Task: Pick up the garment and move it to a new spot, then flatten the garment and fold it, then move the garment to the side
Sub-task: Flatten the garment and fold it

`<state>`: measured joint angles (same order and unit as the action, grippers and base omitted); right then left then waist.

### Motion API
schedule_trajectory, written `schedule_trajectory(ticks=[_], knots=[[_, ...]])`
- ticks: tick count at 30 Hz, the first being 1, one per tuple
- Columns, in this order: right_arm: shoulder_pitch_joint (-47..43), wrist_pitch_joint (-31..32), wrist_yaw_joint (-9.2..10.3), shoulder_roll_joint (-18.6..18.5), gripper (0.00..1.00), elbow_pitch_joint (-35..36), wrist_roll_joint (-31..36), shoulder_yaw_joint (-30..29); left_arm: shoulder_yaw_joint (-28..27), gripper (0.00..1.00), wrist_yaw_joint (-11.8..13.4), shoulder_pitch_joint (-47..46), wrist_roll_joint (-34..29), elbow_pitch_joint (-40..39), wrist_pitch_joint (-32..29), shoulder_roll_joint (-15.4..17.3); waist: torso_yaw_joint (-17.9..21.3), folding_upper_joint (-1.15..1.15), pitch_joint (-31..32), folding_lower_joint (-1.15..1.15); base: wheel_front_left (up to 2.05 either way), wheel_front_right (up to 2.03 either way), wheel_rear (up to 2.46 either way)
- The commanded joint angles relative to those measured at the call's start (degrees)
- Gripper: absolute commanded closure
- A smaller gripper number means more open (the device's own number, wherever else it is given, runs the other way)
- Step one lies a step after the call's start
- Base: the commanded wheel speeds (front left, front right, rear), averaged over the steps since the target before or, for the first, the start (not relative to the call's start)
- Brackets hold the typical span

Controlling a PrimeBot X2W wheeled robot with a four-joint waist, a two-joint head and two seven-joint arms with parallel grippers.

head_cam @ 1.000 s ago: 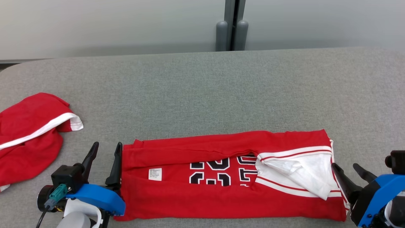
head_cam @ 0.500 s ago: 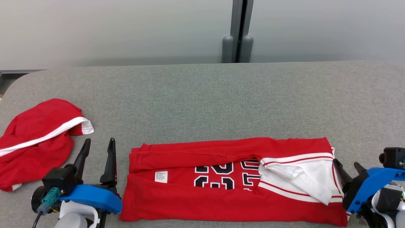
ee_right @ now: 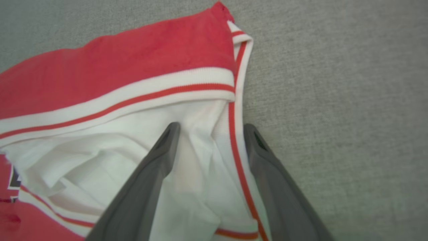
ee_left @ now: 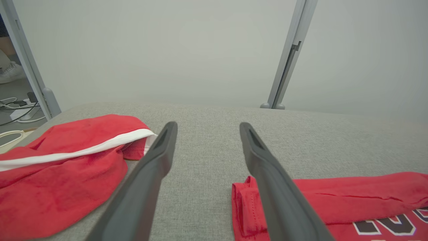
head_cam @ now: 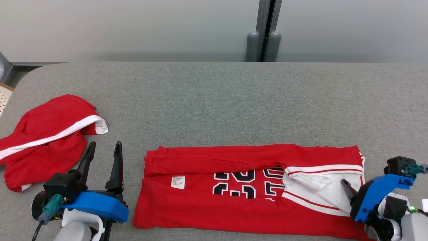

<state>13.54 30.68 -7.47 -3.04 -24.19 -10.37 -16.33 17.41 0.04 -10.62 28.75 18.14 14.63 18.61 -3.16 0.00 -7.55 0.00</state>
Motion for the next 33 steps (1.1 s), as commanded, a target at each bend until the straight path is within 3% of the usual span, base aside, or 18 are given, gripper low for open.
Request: schedule_trajectory(ticks=[1, 4, 6, 7, 15, 29, 33], knots=[[0.6, 0.2, -0.05, 0.3, 0.0, -1.4, -1.4, 0.6, 0.0, 0.0, 0.3, -0.6, 0.2, -0.2, -0.2, 0.1, 0.0, 0.0, -0.1, 0.0, 0.0, 0.0, 0.0], [0.3, 2.0, -0.1, 0.6, 0.0, -3.6, -1.2, 3.3, 0.0, 0.0, 0.3, -0.4, 0.4, -0.3, -0.2, 0.1, 0.0, 0.0, -0.3, 0.0, 0.0, 0.0, 0.0], [0.0, 3.2, -0.12, 0.8, 0.56, -4.2, -1.5, 4.9, 0.0, 0.0, 0.4, -0.2, 0.6, -0.2, -0.2, 0.1, 0.0, 0.0, -0.3, 0.0, 0.0, 0.0, 0.0], [-0.1, 3.3, -0.16, 0.9, 1.0, -4.1, -2.1, 5.5, 0.1, 0.0, 0.4, -0.1, 0.7, -0.2, -0.2, 0.1, 0.1, 0.0, -0.3, 0.0, 0.0, 0.0, 0.0], [-1.2, 1.8, -0.03, -0.3, 1.0, 2.4, -1.4, 3.7, 0.0, 0.0, 0.8, 0.5, 1.2, -0.2, -0.5, 0.5, 1.3, 0.0, 0.2, 0.0, 0.0, 0.0, 0.0], [-4.6, 4.8, -0.03, -6.9, 1.0, 15.2, 3.4, -8.1, -0.1, 0.0, 1.8, 1.3, 1.8, -2.4, -1.2, 1.2, 3.5, 0.0, 0.7, 0.0, 0.0, 0.0, 0.0], [-4.6, 5.8, -0.03, -6.4, 1.0, 17.7, 4.0, -8.4, 0.2, 0.0, 1.9, 1.3, 1.8, -2.7, -1.3, 1.3, 3.5, 0.0, 0.8, 0.0, 0.0, 0.0, 0.0]])
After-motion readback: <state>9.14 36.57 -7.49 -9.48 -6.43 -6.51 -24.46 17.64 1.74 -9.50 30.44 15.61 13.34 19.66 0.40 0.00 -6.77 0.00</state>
